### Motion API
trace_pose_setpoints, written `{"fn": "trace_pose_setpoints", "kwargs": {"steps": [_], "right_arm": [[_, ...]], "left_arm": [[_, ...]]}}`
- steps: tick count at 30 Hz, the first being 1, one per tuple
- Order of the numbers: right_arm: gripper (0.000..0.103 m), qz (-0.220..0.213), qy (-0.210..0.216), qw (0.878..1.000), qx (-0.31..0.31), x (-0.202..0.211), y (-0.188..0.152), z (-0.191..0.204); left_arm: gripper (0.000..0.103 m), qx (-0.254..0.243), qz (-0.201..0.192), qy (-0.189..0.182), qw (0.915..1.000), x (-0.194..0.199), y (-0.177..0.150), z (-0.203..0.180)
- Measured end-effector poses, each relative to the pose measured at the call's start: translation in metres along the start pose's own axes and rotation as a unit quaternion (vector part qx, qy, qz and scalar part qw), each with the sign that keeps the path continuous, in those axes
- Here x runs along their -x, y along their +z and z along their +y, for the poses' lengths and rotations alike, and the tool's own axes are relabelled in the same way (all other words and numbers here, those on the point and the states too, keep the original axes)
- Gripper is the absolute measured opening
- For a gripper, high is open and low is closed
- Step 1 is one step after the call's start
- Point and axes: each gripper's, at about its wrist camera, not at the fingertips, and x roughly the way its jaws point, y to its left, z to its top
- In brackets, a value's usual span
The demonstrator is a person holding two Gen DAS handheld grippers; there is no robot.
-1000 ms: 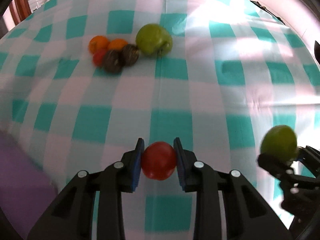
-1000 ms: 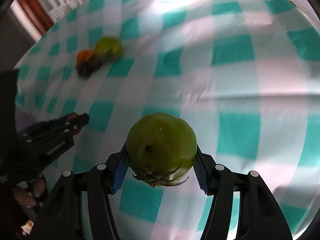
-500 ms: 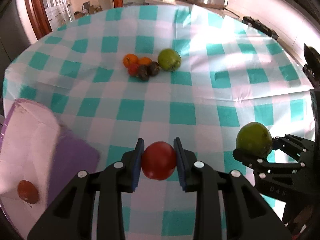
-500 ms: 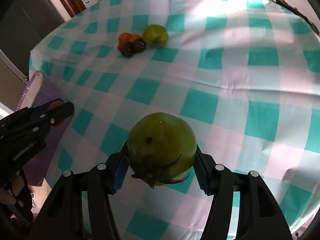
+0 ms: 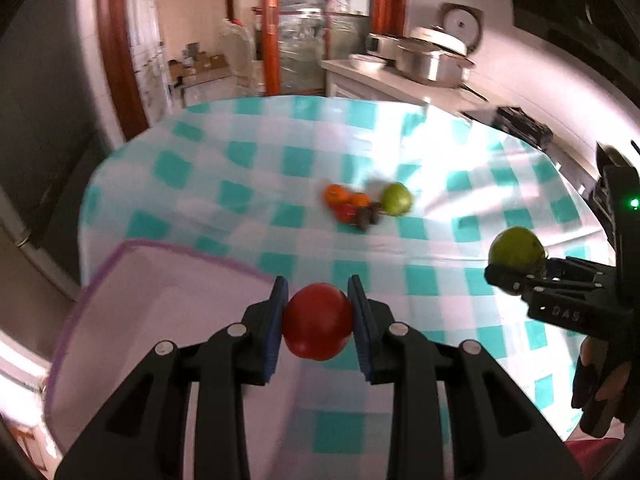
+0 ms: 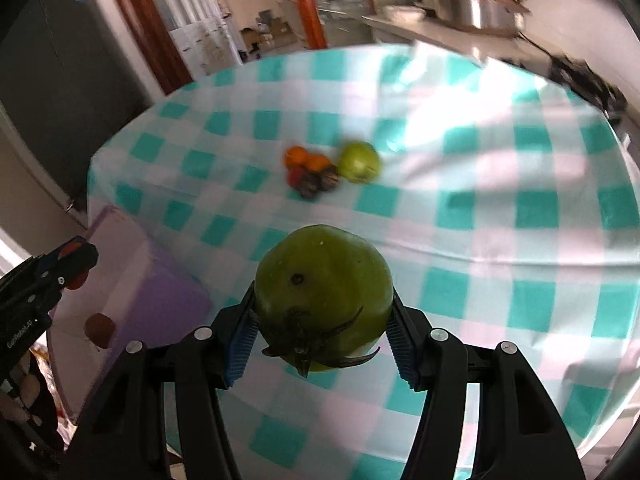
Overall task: Organize fruits
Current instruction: 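Carry both tomatoes into the white box and open both tools to release them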
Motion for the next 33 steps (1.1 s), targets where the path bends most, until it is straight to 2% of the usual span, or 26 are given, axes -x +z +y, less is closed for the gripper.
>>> {"fn": "trace_pose_setpoints", "kwargs": {"steps": [10,14,18,22,27,30,33], "right_arm": [[0.058,0.014,0.063,0.995,0.076,-0.013,0.009,0.125],[0.058,0.026,0.081,0.991,0.103,-0.024,0.009,0.169],[0.058,0.054,0.084,0.985,0.141,-0.048,0.007,0.212],[0.057,0.097,0.078,0.978,0.168,-0.082,0.003,0.245],[0.057,0.149,0.053,0.97,0.184,-0.126,0.002,0.27],[0.057,0.169,0.036,0.964,0.204,-0.15,0.002,0.283],[0.057,0.198,0.024,0.958,0.207,-0.176,0.002,0.293]], "left_arm": [[0.031,0.041,0.042,0.051,0.997,0.029,-0.055,0.102],[0.031,0.051,0.047,0.067,0.9954,0.037,-0.07,0.131],[0.031,0.058,0.068,0.073,0.9933,0.033,-0.084,0.152],[0.031,0.056,0.107,0.063,0.9906,0.022,-0.101,0.169],[0.031,0.033,0.163,0.035,0.9854,-0.003,-0.115,0.17],[0.031,-0.005,0.202,0.009,0.9794,-0.019,-0.125,0.158],[0.031,-0.047,0.243,-0.007,0.9689,-0.037,-0.138,0.146]]}}
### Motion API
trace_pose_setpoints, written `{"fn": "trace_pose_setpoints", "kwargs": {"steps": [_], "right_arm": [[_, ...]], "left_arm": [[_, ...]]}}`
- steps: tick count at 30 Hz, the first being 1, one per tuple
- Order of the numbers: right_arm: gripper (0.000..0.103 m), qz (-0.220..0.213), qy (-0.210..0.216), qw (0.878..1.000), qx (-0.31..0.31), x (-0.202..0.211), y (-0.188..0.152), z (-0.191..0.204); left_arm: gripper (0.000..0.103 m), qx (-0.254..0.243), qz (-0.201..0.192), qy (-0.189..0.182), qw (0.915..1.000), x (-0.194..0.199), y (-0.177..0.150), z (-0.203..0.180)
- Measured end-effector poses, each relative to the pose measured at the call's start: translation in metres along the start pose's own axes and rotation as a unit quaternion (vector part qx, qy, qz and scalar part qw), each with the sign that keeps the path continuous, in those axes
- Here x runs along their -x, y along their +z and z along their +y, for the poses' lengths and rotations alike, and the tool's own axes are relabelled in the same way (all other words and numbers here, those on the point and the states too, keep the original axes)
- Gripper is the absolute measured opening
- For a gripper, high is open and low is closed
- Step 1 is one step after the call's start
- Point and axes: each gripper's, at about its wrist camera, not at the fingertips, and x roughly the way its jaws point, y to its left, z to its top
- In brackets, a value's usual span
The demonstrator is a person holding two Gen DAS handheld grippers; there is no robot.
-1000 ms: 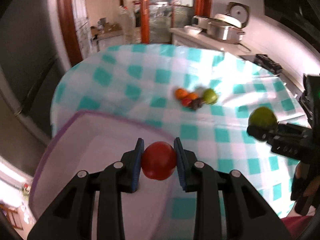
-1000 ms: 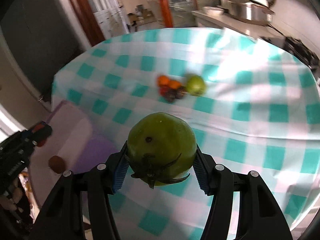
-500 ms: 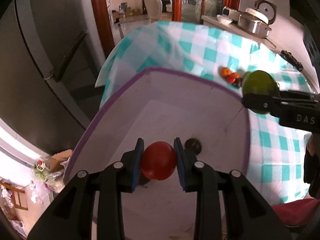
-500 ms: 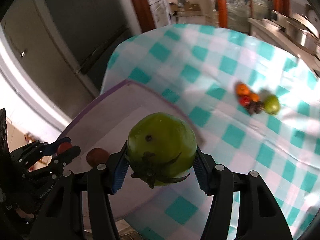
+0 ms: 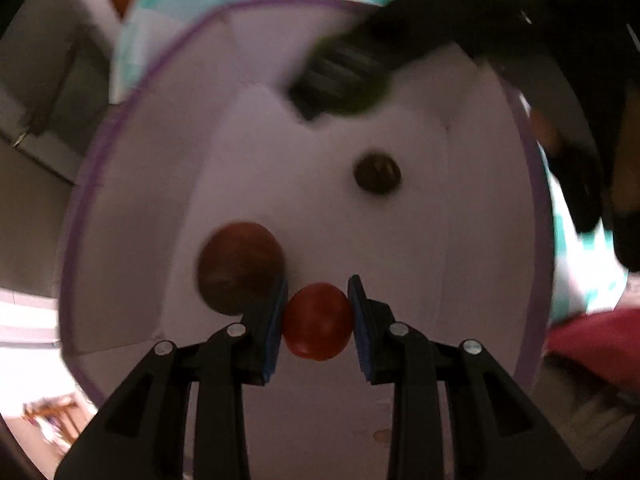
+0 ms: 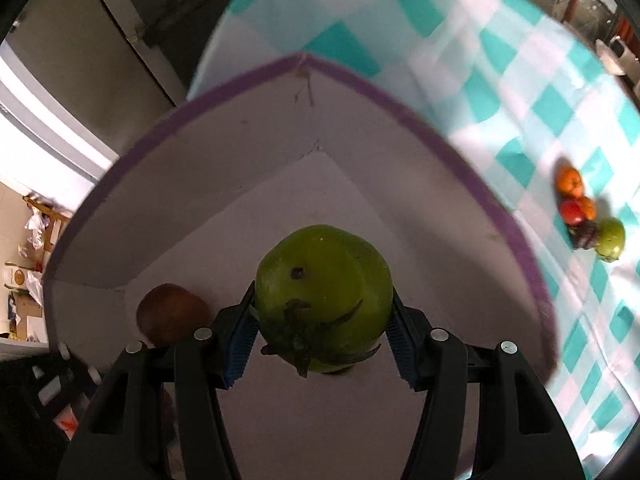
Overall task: Organize fruits
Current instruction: 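Carry both tomatoes into the white box and open both tools to release them, then withdraw both open tools from the box back toward the remaining fruit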
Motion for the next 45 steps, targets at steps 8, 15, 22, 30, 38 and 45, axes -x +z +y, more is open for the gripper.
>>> {"fn": "trace_pose_setpoints", "kwargs": {"steps": [8,15,22,30,38,45], "right_arm": [[0.057,0.056,-0.009,0.998,0.026,-0.043,0.013,0.017],[0.058,0.076,-0.012,0.997,0.03,-0.065,0.012,0.03],[0.061,0.053,-0.004,0.999,0.01,-0.052,0.005,0.023],[0.07,0.03,0.008,1.0,0.002,-0.032,-0.012,0.014],[0.077,-0.012,0.054,0.998,-0.02,0.001,-0.026,-0.003],[0.081,-0.043,0.087,0.995,0.003,0.049,-0.038,-0.024]], "left_arm": [[0.032,-0.068,0.047,0.018,0.9964,-0.023,-0.011,-0.016],[0.042,-0.114,0.05,0.035,0.9917,-0.022,-0.017,-0.027],[0.071,-0.112,0.024,0.044,0.9924,-0.01,-0.02,-0.029],[0.074,-0.064,0.021,0.071,0.9952,-0.002,-0.021,-0.015],[0.079,0.0,0.011,0.099,0.9951,0.006,-0.019,-0.01],[0.085,0.095,-0.015,0.126,0.9873,0.016,-0.014,0.005]]}}
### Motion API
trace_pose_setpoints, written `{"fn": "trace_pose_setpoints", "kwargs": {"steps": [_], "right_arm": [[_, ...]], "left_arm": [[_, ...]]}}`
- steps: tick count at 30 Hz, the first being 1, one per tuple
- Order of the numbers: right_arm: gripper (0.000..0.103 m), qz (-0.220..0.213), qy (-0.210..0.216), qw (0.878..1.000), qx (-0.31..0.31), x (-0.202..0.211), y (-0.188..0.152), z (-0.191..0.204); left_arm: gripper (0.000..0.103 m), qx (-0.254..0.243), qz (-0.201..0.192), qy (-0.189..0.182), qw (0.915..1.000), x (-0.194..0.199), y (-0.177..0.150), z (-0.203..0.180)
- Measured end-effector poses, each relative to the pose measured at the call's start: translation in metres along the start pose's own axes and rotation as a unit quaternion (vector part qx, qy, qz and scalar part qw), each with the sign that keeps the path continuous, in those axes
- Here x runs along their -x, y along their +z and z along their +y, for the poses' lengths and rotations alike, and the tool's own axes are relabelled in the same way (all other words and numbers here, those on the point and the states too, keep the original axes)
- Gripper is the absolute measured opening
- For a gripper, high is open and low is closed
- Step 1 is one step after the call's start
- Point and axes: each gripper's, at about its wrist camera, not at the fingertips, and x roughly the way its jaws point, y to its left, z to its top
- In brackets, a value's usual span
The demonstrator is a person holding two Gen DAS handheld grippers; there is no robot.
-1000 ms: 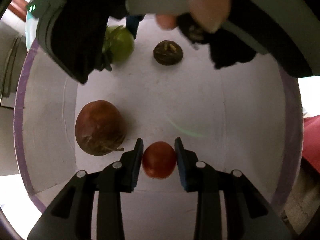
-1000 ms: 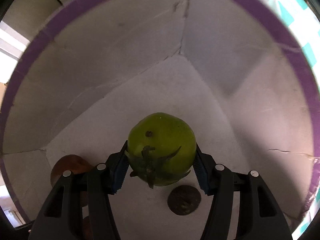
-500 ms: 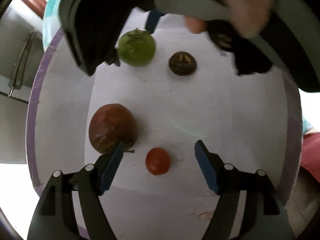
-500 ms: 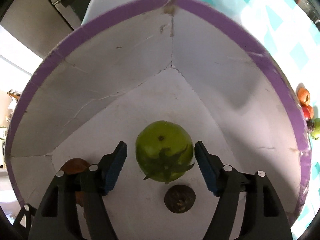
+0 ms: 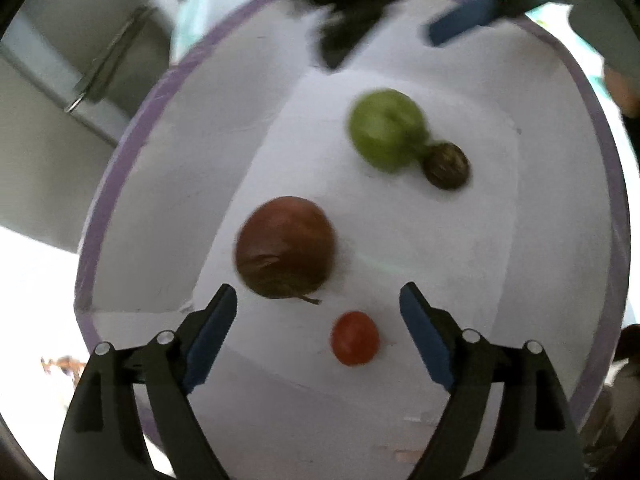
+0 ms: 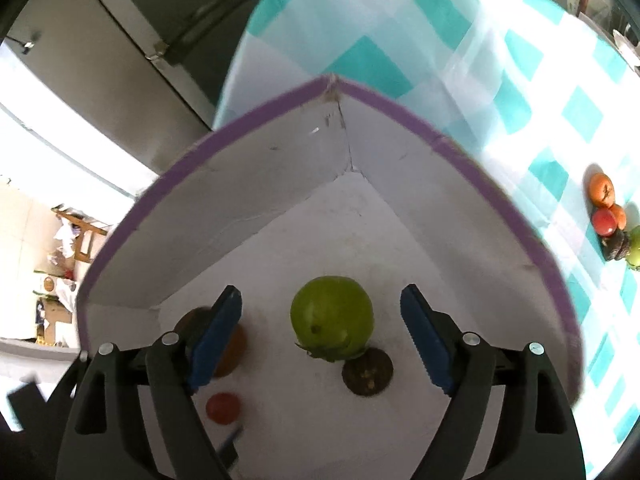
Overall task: Organize fruits
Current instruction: 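Withdraw both open tools from the box back toward the remaining fruit, then grasp the second green tomato with the right tool while the left tool grasps a dried fruit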
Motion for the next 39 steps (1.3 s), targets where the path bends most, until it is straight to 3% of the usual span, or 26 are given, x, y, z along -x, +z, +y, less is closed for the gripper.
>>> {"fn": "trace_pose_setpoints", "kwargs": {"steps": [5,11,15,17,21,28,32,39], "right_arm": [[0.084,-0.035,0.052,0.998,0.009,0.052,0.004,-0.01],[0.085,-0.103,0.109,0.989,0.005,0.11,-0.031,-0.045],[0.087,-0.14,0.1,0.984,-0.047,0.134,-0.054,-0.098],[0.087,-0.152,0.081,0.98,-0.098,0.136,-0.072,-0.138],[0.087,-0.152,0.041,0.959,-0.236,0.129,-0.113,-0.228],[0.087,-0.147,-0.022,0.92,-0.361,0.118,-0.137,-0.314],[0.087,-0.145,-0.054,0.908,-0.389,0.109,-0.117,-0.343],[0.087,-0.126,-0.078,0.904,-0.401,0.064,-0.042,-0.376]], "left_arm": [[0.09,0.054,-0.013,0.043,0.9975,-0.002,-0.004,0.004],[0.094,0.099,-0.007,0.071,0.9925,-0.005,0.0,0.01],[0.094,0.188,-0.046,0.069,0.9786,0.032,0.009,0.011],[0.097,0.207,-0.08,0.044,0.9741,0.058,0.025,-0.005],[0.099,0.158,-0.13,-0.004,0.9789,0.085,0.074,-0.053],[0.1,0.072,-0.178,-0.115,0.9747,0.084,0.145,-0.148],[0.1,0.026,-0.166,-0.153,0.9738,0.06,0.174,-0.184],[0.1,-0.058,-0.166,-0.181,0.9676,0.035,0.195,-0.205]]}}
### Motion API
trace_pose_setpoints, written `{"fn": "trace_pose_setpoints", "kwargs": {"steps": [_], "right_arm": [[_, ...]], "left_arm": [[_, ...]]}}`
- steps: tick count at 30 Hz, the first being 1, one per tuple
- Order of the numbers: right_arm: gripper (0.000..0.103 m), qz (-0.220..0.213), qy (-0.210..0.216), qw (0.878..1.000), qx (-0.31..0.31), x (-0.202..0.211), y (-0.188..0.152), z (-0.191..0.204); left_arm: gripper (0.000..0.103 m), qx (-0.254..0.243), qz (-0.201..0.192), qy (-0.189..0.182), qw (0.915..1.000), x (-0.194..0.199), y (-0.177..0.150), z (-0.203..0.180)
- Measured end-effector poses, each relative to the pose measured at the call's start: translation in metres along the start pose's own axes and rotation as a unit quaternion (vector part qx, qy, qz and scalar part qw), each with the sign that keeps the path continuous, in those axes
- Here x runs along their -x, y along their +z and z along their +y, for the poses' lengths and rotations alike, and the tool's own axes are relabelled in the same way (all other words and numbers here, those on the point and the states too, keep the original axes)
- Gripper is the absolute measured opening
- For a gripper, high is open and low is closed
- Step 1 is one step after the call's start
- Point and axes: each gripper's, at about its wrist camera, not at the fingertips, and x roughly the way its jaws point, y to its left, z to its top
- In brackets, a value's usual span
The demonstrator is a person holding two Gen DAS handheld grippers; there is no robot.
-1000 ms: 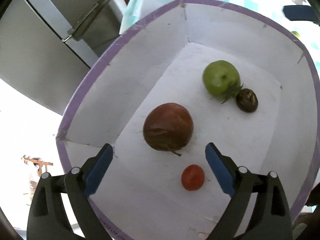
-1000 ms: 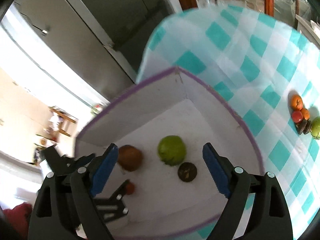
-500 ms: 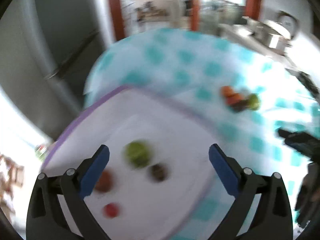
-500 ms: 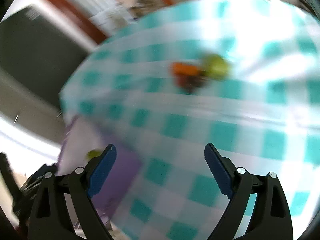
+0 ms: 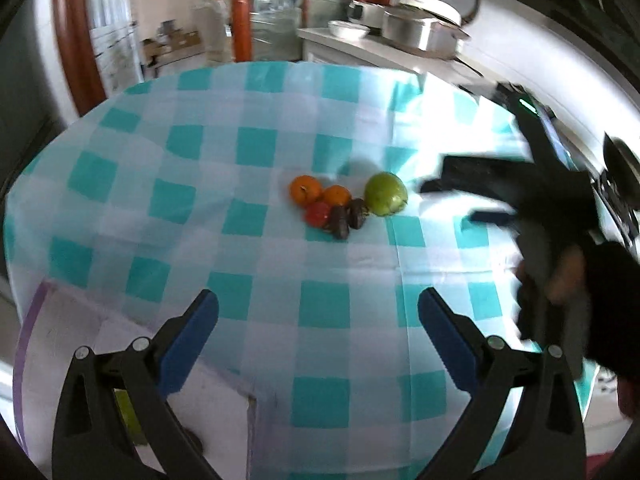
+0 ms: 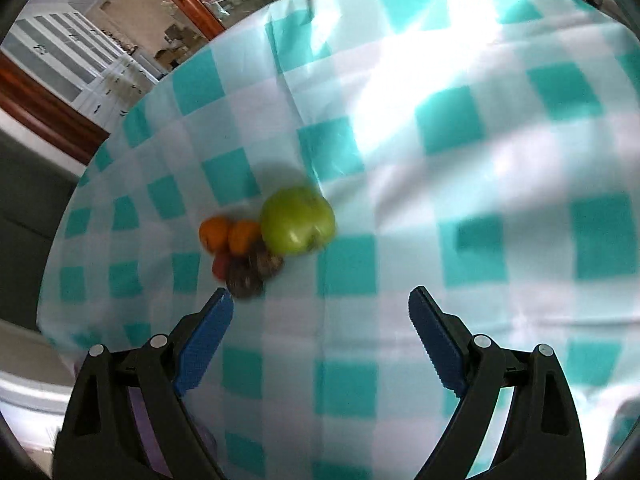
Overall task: Organize fruits
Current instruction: 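Grasp the second green tomato with the right tool while the left tool grasps a dried fruit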
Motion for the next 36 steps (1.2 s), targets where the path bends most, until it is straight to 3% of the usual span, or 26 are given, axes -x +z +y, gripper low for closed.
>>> {"fn": "trace_pose_setpoints", "kwargs": {"steps": [9,15,18,25,28,32,34,35,36], "right_arm": [[0.087,0.031,-0.029,0.999,-0.014,-0.063,0.033,0.024],[0.073,0.05,-0.027,0.998,-0.036,-0.088,0.027,0.013],[0.07,0.041,0.007,0.998,-0.056,-0.089,0.025,0.002],[0.066,0.04,0.025,0.998,-0.042,-0.088,0.027,0.003],[0.066,0.013,0.036,0.999,-0.038,-0.067,0.015,-0.009],[0.066,-0.009,0.03,0.999,-0.038,-0.027,-0.008,-0.036],[0.066,-0.009,0.024,0.999,-0.043,-0.008,-0.025,-0.052],[0.066,-0.01,0.02,0.999,-0.044,0.002,-0.034,-0.06],[0.066,-0.01,0.016,0.999,-0.047,0.007,-0.04,-0.065]], "left_arm": [[0.1,-0.026,0.027,-0.039,0.9985,-0.02,-0.011,0.006],[0.1,-0.005,0.036,-0.051,0.9981,-0.029,-0.006,0.018],[0.1,-0.001,0.042,-0.051,0.9978,-0.032,-0.001,0.02],[0.1,0.047,0.095,-0.059,0.9926,-0.058,0.01,0.01],[0.1,0.058,0.12,-0.053,0.9897,-0.07,0.012,0.001],[0.1,0.073,0.125,-0.015,0.9893,-0.088,0.018,-0.009],[0.099,0.083,0.123,0.04,0.9881,-0.106,0.025,-0.013],[0.094,0.094,0.125,0.059,0.9859,-0.115,0.028,-0.013],[0.08,0.105,0.127,0.07,0.9838,-0.126,0.031,-0.013]]}}
